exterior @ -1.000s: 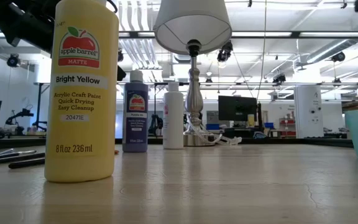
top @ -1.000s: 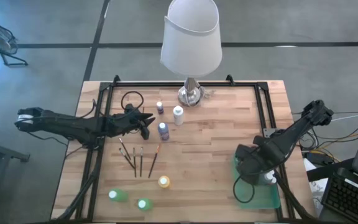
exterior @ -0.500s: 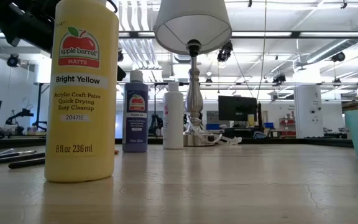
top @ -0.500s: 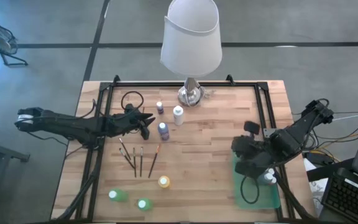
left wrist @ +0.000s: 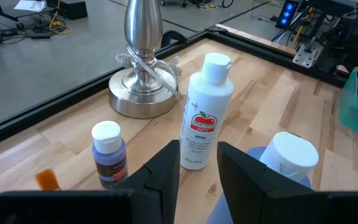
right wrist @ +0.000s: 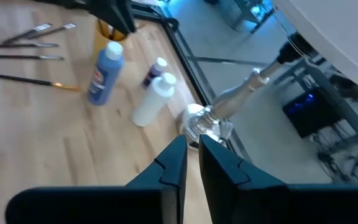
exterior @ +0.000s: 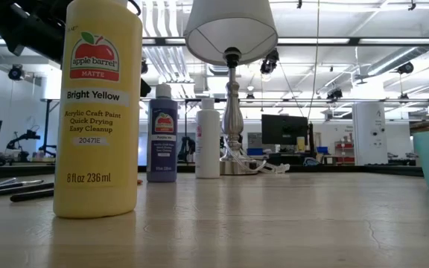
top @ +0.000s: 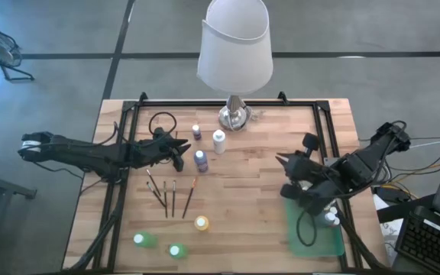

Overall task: Pick & Place Paint Supplies
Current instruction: Put the purple paint bottle into the green bin

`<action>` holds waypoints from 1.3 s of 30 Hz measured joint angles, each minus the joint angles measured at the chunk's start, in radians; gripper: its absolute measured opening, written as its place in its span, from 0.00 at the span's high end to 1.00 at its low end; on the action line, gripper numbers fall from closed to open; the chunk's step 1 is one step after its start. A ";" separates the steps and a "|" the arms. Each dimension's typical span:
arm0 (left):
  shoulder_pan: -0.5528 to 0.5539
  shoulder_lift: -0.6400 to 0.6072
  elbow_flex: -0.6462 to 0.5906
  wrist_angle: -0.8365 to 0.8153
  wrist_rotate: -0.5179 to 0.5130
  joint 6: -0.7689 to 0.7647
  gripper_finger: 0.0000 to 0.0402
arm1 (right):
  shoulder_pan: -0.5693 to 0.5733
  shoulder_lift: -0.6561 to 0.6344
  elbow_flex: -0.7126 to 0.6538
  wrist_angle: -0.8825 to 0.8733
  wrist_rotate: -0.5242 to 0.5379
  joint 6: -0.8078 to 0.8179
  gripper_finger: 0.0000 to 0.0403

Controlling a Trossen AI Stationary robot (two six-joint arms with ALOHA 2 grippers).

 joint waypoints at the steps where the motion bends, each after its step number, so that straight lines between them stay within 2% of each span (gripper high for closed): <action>1: 0.000 0.000 0.000 0.000 0.000 0.000 0.72 | -0.013 0.000 -0.004 0.001 0.000 0.000 0.90; 14: 0.000 -0.001 0.000 0.041 -0.001 -0.022 0.72 | -0.172 0.034 -0.029 0.003 -0.001 -0.050 0.93; 18: 0.001 -0.002 0.030 0.051 0.000 0.095 0.72 | -0.195 0.041 -0.029 0.002 -0.004 -0.096 0.91; 22: 0.002 -0.002 0.119 -0.031 -0.001 0.151 0.72 | -0.223 0.046 -0.029 0.000 -0.004 -0.109 0.89; 25: 0.010 0.000 0.224 -0.129 0.000 0.264 0.72 | -0.241 0.047 -0.030 0.000 -0.005 -0.134 0.88; 30: 0.104 -0.001 0.387 -0.261 0.026 0.452 0.72 | -0.278 0.047 -0.030 -0.001 -0.005 -0.161 0.86; 32: 0.188 -0.002 0.415 -0.273 0.112 0.500 0.72 | -0.290 0.047 -0.030 -0.001 -0.005 -0.167 0.85; 34: 0.297 -0.002 0.423 -0.269 0.251 0.529 0.72 | -0.303 0.047 -0.030 -0.001 -0.007 -0.181 0.84; 39: 0.646 0.039 0.387 -0.192 0.752 0.531 0.72 | -0.334 0.047 -0.030 -0.001 -0.009 -0.188 0.82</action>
